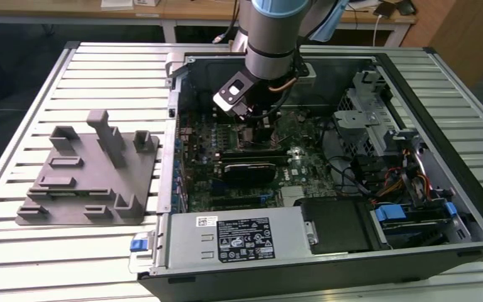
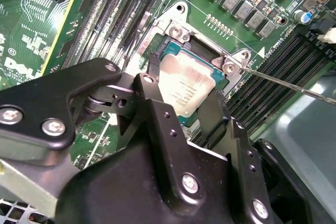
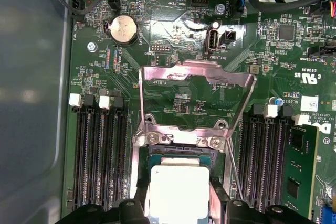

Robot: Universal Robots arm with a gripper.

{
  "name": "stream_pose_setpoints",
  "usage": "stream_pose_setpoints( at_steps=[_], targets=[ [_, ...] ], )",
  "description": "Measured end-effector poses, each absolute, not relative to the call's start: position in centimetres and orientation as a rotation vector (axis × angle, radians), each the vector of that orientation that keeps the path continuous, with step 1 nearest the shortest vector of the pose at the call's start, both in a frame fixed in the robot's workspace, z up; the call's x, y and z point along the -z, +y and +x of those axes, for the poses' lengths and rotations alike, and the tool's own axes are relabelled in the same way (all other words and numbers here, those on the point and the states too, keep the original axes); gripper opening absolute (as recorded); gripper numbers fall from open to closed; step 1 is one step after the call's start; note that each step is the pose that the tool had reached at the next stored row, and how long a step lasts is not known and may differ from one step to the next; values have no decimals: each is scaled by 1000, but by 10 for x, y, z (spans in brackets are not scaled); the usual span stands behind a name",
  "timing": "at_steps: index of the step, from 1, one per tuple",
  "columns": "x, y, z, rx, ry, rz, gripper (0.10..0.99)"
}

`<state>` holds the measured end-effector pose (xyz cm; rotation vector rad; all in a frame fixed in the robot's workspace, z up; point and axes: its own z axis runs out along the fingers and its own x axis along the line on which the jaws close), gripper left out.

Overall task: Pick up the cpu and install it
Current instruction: 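Place the cpu into insertion slot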

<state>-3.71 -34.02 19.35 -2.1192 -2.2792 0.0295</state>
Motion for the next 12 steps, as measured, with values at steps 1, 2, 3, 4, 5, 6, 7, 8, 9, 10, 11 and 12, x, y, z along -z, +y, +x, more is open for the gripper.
stream_pose_setpoints(
  at_steps=[1, 2, 3, 4, 5, 6, 7, 8, 9, 10, 11, 12],
  targets=[
    [-193, -340, -37, -29, -2279, -2119, 533],
    [-193, -340, -37, -29, -2279, -2119, 533],
    [-193, -340, -37, -29, -2279, -2119, 533],
    [-194, -340, -37, -28, -2279, -2119, 533],
    [-194, -340, -37, -27, -2279, -2119, 533],
    [-194, -340, -37, -28, -2279, -2119, 533],
    [-195, -340, -37, -29, -2279, -2119, 533],
    [-195, -340, -37, -29, -2279, -2119, 533],
    [-196, -340, -37, -29, -2279, -2120, 533],
    [-196, -340, -37, -29, -2279, -2120, 533],
    [-196, -340, -37, -29, -2278, -2120, 533],
    [-196, -340, -37, -28, -2278, -2120, 533]
  ],
)
